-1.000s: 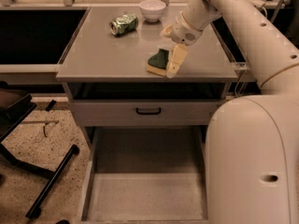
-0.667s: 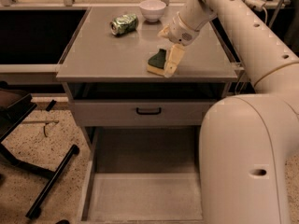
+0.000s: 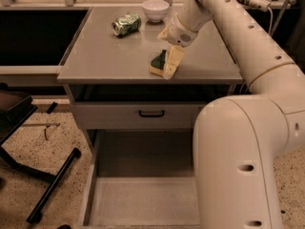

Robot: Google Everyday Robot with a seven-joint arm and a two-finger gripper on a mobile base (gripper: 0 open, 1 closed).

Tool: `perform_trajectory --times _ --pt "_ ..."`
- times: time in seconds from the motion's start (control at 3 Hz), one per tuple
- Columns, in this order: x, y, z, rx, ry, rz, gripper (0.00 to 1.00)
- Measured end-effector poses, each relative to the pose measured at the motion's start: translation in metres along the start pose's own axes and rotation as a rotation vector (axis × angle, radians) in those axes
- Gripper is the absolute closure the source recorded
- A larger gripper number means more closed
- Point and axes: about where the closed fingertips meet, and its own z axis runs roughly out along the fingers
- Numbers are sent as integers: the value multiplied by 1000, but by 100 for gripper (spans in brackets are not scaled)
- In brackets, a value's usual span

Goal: Place sponge into middle drawer

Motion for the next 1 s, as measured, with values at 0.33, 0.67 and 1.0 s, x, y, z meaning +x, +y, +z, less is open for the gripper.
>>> perform_trajectory --times 0.33,0.67,1.0 --pt "0 -1 4 -9 4 3 0" --pt "2 -1 7 -21 12 12 0" --pt "2 -1 7 -21 12 12 19"
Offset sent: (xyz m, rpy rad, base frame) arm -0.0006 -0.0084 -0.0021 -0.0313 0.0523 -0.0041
